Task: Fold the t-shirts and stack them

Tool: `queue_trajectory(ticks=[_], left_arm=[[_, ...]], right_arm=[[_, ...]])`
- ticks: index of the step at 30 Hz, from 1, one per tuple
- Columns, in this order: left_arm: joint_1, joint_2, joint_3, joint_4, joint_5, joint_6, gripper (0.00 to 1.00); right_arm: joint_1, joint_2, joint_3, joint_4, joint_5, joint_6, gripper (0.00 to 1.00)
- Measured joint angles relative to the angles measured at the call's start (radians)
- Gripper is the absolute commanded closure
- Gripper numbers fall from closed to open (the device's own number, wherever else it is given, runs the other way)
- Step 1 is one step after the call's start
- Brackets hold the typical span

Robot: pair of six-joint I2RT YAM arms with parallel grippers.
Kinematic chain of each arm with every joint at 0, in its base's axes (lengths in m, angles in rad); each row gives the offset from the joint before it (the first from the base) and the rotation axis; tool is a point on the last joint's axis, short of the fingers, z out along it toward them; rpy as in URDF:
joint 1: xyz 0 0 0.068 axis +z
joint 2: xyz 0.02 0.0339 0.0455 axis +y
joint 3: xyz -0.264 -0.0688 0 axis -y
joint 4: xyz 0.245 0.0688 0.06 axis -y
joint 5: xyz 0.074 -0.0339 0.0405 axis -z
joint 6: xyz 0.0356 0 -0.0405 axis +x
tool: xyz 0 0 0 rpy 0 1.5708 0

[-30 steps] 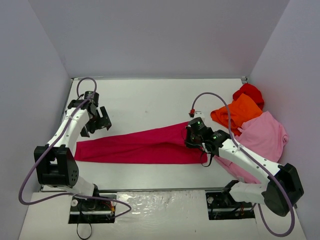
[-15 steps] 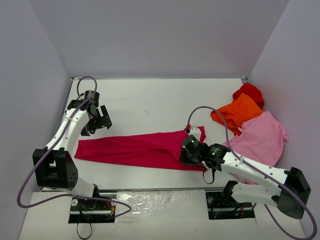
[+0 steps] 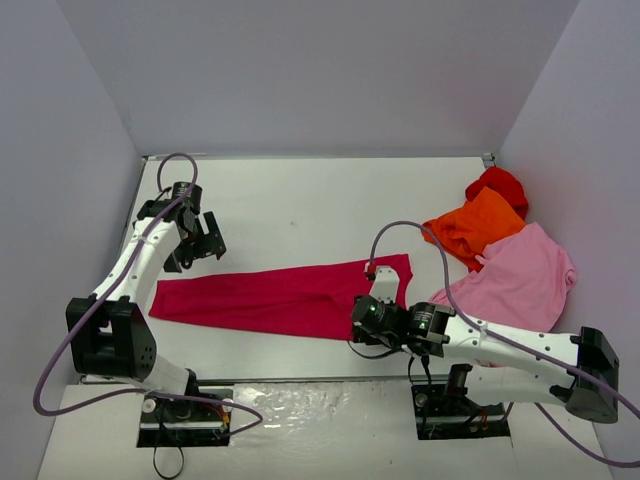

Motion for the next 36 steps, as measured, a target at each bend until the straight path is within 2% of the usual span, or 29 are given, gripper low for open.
queue_trajectory(ticks=[2,5,8,13,23,30,36], left_arm=[[0.0,0.0,0.0,0.0,0.0,0.0,0.09],[-0.001,0.0,0.0,-0.001,0.0,0.0,0.09],[-0.003,0.0,0.0,-0.006,-0.002,0.0,0.09],[-0.008,0.0,0.0,-0.016,-0.008,0.0,0.09],[-0.008,0.0,0.0,-0.024,-0.012,0.0,0.09],[-0.009,0.0,0.0,-0.026,-0.012,0.0,0.09],[-0.009,0.0,0.0,-0.026,-0.011,0.0,0.09]], right_arm=[[-0.039,0.03,0.041,-0.014,0.035,-0.02,0.72],[-0.157,0.113,0.095,-0.006,0.065,-0.071,0.74],[-0.22,0.188,0.102,-0.003,0.091,-0.126,0.74],[-0.239,0.294,0.138,0.004,0.095,-0.194,0.73],[-0.244,0.257,0.129,0.005,0.044,-0.192,0.71],[-0.244,0.143,0.061,-0.005,-0.01,-0.157,0.73],[-0.248,0.137,0.0,-0.01,-0.022,-0.134,0.74]])
